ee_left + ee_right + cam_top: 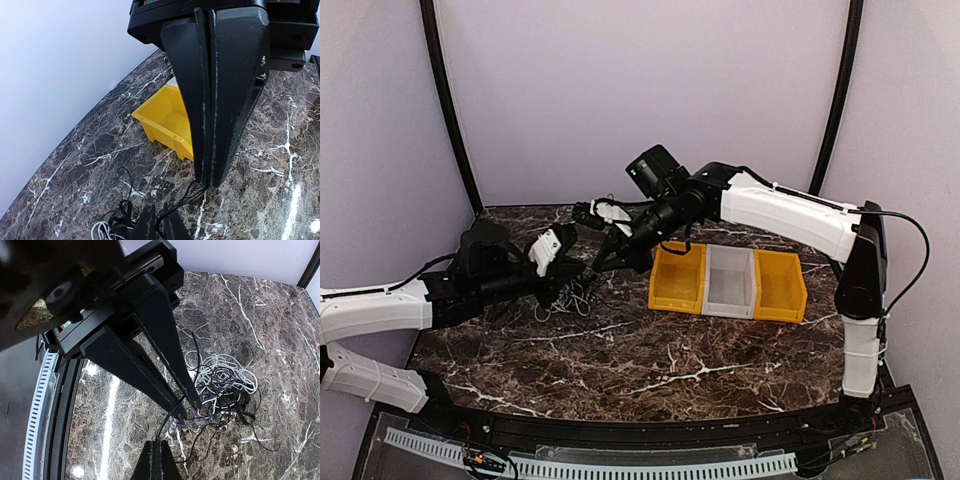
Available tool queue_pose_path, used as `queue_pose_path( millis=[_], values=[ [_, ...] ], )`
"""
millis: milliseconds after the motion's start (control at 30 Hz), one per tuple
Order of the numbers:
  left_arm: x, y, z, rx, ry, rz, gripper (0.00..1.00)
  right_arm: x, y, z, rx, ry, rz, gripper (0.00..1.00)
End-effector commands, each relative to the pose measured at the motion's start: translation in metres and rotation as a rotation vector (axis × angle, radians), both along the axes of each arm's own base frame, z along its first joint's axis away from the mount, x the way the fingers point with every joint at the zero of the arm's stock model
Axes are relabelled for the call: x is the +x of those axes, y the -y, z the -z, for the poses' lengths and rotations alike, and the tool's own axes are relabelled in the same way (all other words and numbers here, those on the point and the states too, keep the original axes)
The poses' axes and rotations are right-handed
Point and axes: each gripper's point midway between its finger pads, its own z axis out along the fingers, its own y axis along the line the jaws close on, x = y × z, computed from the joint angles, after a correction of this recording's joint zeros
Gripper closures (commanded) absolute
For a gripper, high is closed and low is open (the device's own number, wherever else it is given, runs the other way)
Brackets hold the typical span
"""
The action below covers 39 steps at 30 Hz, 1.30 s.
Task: Untangle the cables
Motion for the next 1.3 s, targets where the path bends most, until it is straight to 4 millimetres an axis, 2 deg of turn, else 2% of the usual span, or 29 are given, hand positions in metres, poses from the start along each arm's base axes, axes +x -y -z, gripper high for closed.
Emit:
queue_pose_path(
  millis=[0, 100, 200, 300, 400, 533, 767, 867, 933, 1067, 1100, 1167, 1233, 1267],
  values=[
    [0.009, -0.007, -0.04, -0.078, 0.104, -0.072, 0.98, 0.009, -0.007, -0.007, 0.054, 0.025, 0.003, 0.97],
    [0.016, -0.025, -0.064, -0.135, 0.144, -0.18, 1.0, 0.02, -0.009, -0.007, 0.122, -0.026, -0.004, 0.66],
    [0.017, -0.035, -0.08, -0.181, 0.145, -0.23, 1.0, 0.024, -0.015, 0.0, 0.176, -0.017, -0.032, 0.51],
    [0.016, -0.042, -0.09, -0.213, 0.122, -0.264, 1.0, 0.028, -0.024, 0.007, 0.222, -0.001, -0.044, 0.4],
    [0.014, -0.049, -0.101, -0.257, 0.113, -0.293, 1.0, 0.036, -0.035, 0.017, 0.255, -0.011, -0.04, 0.36],
    [0.006, -0.057, -0.127, -0.345, 0.111, -0.304, 1.0, 0.044, -0.054, 0.034, 0.281, -0.029, -0.029, 0.34],
    [0.001, -0.056, -0.152, -0.415, 0.086, -0.281, 1.0, 0.069, -0.097, 0.086, 0.268, -0.05, 0.064, 0.32],
    [-0.002, -0.057, -0.163, -0.441, 0.088, -0.275, 1.0, 0.084, -0.112, 0.101, 0.28, -0.079, 0.122, 0.36],
    [-0.004, -0.059, -0.171, -0.458, 0.092, -0.276, 1.0, 0.092, -0.119, 0.11, 0.288, -0.084, 0.144, 0.44],
    [-0.008, -0.062, -0.188, -0.48, 0.102, -0.272, 1.0, 0.098, -0.123, 0.129, 0.273, -0.099, 0.181, 0.9],
    [-0.009, -0.062, -0.191, -0.483, 0.104, -0.272, 1.0, 0.1, -0.123, 0.133, 0.264, -0.104, 0.199, 0.95],
    [-0.01, -0.064, -0.206, -0.498, 0.122, -0.27, 1.0, 0.103, -0.121, 0.14, 0.25, -0.115, 0.224, 0.96],
    [-0.012, -0.069, -0.237, -0.529, 0.167, -0.277, 1.0, 0.102, -0.12, 0.146, 0.237, -0.131, 0.227, 0.95],
    [-0.012, -0.071, -0.246, -0.536, 0.18, -0.28, 1.0, 0.102, -0.119, 0.148, 0.235, -0.135, 0.232, 0.94]
  ],
)
